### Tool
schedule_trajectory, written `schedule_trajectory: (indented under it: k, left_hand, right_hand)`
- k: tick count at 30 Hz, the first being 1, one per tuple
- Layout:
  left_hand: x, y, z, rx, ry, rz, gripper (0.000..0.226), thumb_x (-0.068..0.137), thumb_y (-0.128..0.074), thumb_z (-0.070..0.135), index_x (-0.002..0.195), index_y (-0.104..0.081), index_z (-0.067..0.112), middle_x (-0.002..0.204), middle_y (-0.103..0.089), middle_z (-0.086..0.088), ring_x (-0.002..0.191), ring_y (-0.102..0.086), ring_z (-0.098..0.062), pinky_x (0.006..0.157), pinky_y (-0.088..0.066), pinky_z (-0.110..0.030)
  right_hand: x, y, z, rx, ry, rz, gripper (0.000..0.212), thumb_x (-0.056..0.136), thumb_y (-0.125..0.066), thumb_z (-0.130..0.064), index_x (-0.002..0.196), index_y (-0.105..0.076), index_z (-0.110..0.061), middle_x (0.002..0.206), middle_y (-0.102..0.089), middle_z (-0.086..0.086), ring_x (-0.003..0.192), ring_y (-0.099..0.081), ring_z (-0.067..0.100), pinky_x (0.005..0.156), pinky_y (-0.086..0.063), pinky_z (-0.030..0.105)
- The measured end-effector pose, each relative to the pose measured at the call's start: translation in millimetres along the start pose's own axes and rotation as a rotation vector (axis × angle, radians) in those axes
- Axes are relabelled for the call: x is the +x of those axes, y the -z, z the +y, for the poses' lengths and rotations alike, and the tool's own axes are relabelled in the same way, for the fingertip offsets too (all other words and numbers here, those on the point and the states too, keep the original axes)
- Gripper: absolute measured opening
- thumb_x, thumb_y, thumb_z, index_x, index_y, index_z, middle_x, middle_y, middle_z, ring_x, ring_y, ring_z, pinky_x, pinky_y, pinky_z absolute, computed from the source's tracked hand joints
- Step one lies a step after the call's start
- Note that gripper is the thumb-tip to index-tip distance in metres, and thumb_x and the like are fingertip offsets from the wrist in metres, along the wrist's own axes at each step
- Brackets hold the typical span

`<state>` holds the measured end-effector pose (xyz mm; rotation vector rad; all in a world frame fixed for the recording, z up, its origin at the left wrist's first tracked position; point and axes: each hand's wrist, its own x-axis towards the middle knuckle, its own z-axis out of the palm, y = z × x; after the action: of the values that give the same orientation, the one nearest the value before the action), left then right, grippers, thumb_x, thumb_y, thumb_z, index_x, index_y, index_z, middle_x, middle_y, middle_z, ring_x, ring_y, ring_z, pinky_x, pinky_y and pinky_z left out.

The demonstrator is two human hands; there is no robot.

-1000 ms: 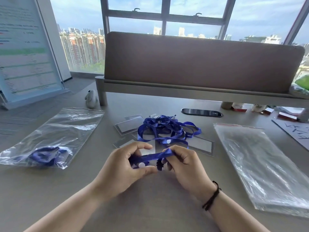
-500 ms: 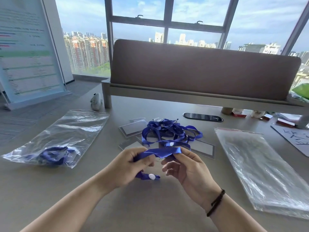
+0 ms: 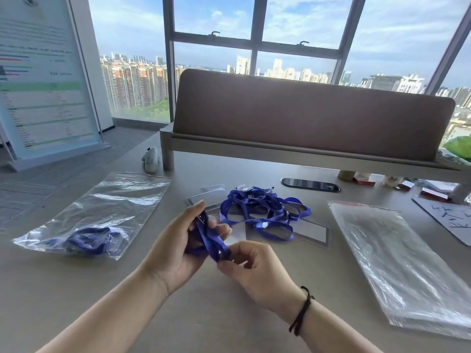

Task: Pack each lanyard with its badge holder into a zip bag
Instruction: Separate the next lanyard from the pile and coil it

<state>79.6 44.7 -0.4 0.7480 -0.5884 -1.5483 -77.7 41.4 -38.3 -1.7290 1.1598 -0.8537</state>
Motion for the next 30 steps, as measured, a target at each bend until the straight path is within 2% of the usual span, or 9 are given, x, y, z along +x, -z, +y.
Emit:
schedule_trajectory:
  k: [2, 4, 6, 9, 17, 21, 25, 28, 30]
  left_hand:
    - [4, 5, 4, 0.03, -0.06, 0.049, 0.028, 0.087, -0.064, 0.031, 0.065, -0.054, 0.016, 0.055, -0.04, -0.002, 0.046, -0.04, -0.015, 0.062, -0.042, -0.03]
    - [10, 14, 9, 0.11, -0.132, 0.089, 0.034, 0.09, -0.064, 0.03, 0.064, -0.043, 0.021, 0.054, -0.026, 0.001, 0.041, -0.02, -0.01, 0.048, -0.024, -0.026]
    - [14, 20, 14, 0.167, -0.2, 0.127, 0.044, 0.092, -0.063, 0.023, 0.056, -0.039, 0.024, 0.05, -0.021, 0.003, 0.039, -0.015, -0.009, 0.044, -0.013, -0.024]
    - [17, 24, 18, 0.212, -0.248, 0.192, 0.053, 0.094, -0.062, 0.016, 0.049, -0.036, 0.023, 0.045, -0.02, 0.005, 0.038, -0.013, -0.01, 0.045, -0.01, -0.023]
    - [24, 37, 18, 0.428, -0.217, 0.168, 0.038, 0.104, -0.039, 0.033, 0.069, -0.039, 0.018, 0.05, -0.026, 0.002, 0.042, -0.016, -0.011, 0.047, -0.014, -0.024]
    - [18, 31, 14, 0.603, -0.197, 0.086, 0.028, 0.1, -0.032, 0.017, 0.08, -0.051, 0.01, 0.055, -0.033, -0.002, 0.042, -0.021, -0.011, 0.053, -0.01, -0.032]
    - [21, 32, 3, 0.901, -0.242, 0.022, 0.024, 0.104, -0.038, 0.015, 0.086, -0.051, 0.005, 0.061, -0.041, -0.002, 0.046, -0.028, -0.013, 0.044, -0.021, -0.023]
    - [16, 30, -1, 1.133, -0.34, -0.07, 0.024, 0.104, -0.041, 0.01, 0.087, -0.057, 0.006, 0.052, -0.048, 0.01, 0.041, -0.036, -0.006, 0.046, -0.03, -0.025]
    - [7, 25, 2, 1.288, -0.405, -0.154, 0.023, 0.104, -0.042, 0.007, 0.093, -0.062, 0.009, 0.055, -0.057, 0.021, 0.048, -0.05, 0.002, 0.051, -0.036, -0.014]
  right_hand:
    - [3, -2, -6, -0.154, 0.047, -0.008, 0.012, 0.083, -0.077, -0.03, 0.086, -0.069, -0.038, 0.075, -0.062, -0.022, 0.065, -0.05, -0.001, 0.062, -0.04, 0.013]
    - [13, 0, -10, -0.46, 0.09, 0.08, 0.026, 0.083, -0.072, -0.047, 0.107, -0.066, -0.038, 0.096, -0.061, -0.02, 0.092, -0.052, -0.001, 0.08, -0.043, 0.019]
    - [24, -1, -10, -0.712, 0.046, 0.15, 0.054, 0.08, -0.062, -0.067, 0.123, -0.06, -0.034, 0.116, -0.056, -0.014, 0.113, -0.046, 0.01, 0.096, -0.039, 0.027]
    - [39, -11, -4, -0.895, -0.091, 0.157, 0.081, 0.07, -0.048, -0.086, 0.124, -0.058, -0.026, 0.12, -0.049, -0.003, 0.12, -0.041, 0.022, 0.102, -0.035, 0.036]
    - [45, -14, 2, -0.747, -0.125, 0.173, 0.073, 0.07, -0.065, -0.07, 0.128, -0.047, -0.03, 0.127, -0.05, -0.006, 0.126, -0.039, 0.019, 0.104, -0.027, 0.034]
    - [37, 0, 1, -0.63, -0.147, 0.169, 0.08, 0.06, -0.075, -0.064, 0.128, -0.044, -0.033, 0.116, -0.052, -0.011, 0.119, -0.04, 0.017, 0.101, -0.029, 0.031]
    - [26, 10, 3, -0.579, -0.104, 0.177, 0.082, 0.056, -0.081, -0.061, 0.125, -0.045, -0.033, 0.109, -0.05, -0.013, 0.113, -0.042, 0.014, 0.101, -0.032, 0.03]
    - [6, 18, 1, -0.568, -0.048, 0.129, 0.079, 0.058, -0.083, -0.057, 0.123, -0.043, -0.035, 0.107, -0.047, -0.016, 0.108, -0.041, 0.009, 0.099, -0.033, 0.027]
    - [-12, 27, 1, -0.559, -0.025, 0.067, 0.077, 0.059, -0.083, -0.057, 0.122, -0.041, -0.04, 0.109, -0.047, -0.019, 0.107, -0.04, 0.005, 0.096, -0.034, 0.024]
